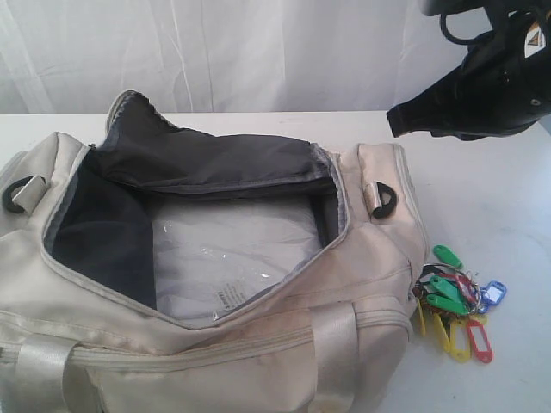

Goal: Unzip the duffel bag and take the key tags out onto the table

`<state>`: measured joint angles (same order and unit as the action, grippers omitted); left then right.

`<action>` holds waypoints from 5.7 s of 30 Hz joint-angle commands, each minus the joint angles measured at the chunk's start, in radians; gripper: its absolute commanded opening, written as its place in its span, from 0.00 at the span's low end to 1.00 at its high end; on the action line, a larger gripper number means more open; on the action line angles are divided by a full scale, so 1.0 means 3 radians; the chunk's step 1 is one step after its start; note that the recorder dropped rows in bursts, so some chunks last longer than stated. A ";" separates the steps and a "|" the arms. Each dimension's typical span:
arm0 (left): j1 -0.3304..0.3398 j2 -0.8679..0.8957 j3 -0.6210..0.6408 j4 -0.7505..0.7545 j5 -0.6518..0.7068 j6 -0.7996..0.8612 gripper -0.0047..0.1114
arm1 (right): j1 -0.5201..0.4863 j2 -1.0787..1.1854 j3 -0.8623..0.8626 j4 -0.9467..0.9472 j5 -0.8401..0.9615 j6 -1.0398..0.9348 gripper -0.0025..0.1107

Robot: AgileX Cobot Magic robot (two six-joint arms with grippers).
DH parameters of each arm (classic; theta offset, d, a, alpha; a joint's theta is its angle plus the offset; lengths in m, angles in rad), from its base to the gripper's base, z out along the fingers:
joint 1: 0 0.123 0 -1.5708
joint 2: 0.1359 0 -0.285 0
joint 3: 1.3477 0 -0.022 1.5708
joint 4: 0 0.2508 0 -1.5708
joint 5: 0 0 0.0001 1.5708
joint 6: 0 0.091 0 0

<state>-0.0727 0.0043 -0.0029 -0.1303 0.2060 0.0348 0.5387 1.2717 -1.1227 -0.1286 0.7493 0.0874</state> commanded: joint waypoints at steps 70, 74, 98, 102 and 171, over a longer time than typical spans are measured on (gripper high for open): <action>0.0021 -0.0014 0.0010 0.0538 0.0017 -0.0627 0.04 | 0.0004 -0.0023 -0.0010 0.0003 -0.0038 0.0001 0.02; 0.0021 -0.0014 0.0010 0.0538 0.0017 -0.0627 0.04 | 0.0004 -0.0023 -0.0010 0.0003 -0.0038 0.0001 0.02; 0.0021 -0.0014 0.0010 0.0538 0.0016 -0.0627 0.04 | -0.0002 -0.1588 0.0468 0.0090 -0.0299 0.0001 0.02; 0.0021 -0.0014 0.0010 0.0538 0.0016 -0.0627 0.04 | -0.0002 -0.2229 0.0655 0.0090 -0.0258 0.0001 0.02; 0.0021 -0.0014 0.0010 0.0538 -0.0010 -0.0627 0.04 | -0.0194 -0.4239 0.3742 0.0156 -0.1355 -0.0014 0.02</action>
<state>-0.0692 0.0043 -0.0014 0.0342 0.2058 -0.1469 0.5234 0.0045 -0.0049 -0.0826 0.3415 0.0875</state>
